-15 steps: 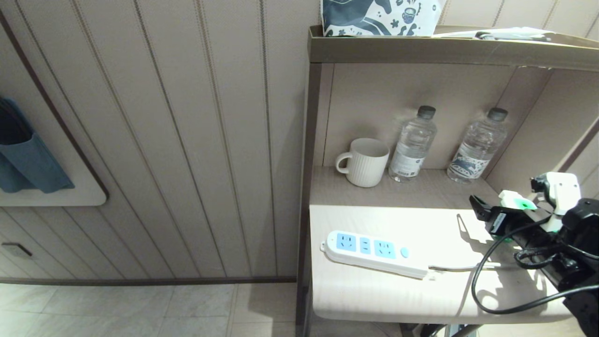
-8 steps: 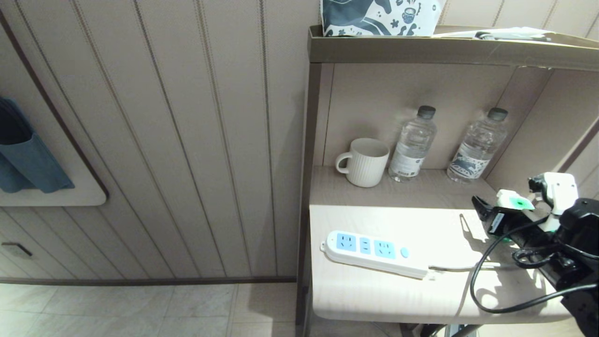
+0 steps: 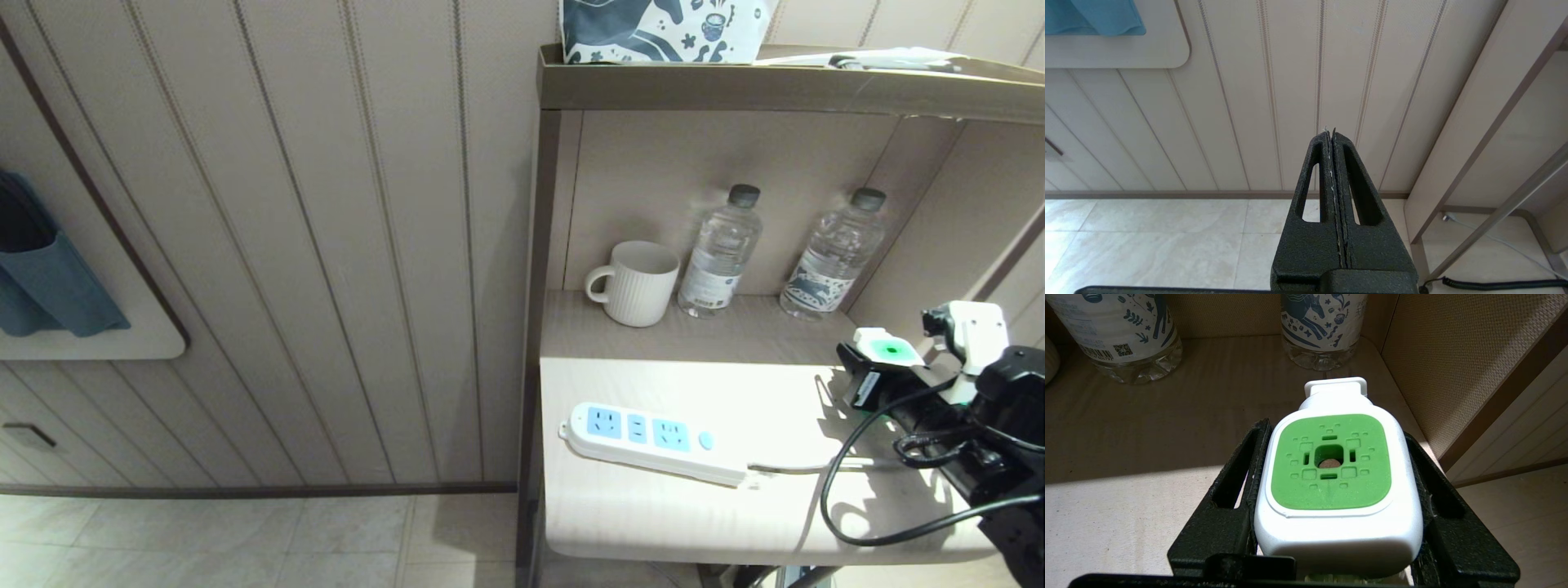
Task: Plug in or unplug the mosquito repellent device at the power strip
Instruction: Pick up the mosquito repellent liquid
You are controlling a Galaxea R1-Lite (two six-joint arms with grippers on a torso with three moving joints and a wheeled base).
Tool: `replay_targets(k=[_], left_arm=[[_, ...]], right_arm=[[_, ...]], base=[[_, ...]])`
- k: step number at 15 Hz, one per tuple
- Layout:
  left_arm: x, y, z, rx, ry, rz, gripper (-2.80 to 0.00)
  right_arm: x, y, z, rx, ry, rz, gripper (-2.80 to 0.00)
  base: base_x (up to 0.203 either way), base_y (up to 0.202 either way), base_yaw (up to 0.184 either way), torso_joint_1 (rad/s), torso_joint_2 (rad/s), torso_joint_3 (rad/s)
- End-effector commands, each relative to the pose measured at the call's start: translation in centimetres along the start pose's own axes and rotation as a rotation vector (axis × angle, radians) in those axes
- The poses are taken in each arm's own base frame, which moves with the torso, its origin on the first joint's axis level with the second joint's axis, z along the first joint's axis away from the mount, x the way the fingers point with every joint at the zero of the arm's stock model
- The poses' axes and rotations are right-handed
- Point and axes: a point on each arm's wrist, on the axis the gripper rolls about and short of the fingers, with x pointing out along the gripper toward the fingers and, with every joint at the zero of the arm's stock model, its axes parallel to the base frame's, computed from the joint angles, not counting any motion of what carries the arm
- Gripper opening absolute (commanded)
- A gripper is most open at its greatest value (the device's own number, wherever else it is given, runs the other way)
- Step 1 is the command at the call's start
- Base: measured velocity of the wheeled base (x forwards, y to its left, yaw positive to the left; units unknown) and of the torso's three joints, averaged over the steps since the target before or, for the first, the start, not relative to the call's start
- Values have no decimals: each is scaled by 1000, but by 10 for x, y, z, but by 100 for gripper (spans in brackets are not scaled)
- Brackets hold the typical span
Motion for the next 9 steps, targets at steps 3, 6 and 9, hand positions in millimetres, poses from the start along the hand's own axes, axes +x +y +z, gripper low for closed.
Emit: replay_targets(k=[3,6,9], left_arm=[[0,0,0,0,2,0,-280],[0,0,0,0,1,0,-280],[0,0,1,0,-1,0,-280]], right_arm=[[-1,0,5,7,-47,-2,-280],[-1,-1,7,8,-53,-5,0],[-2,-1,7,8,-56,-5,0]], base=[[0,0,0,0,0,0],[0,0,0,0,0,0],[0,0,0,0,0,0]])
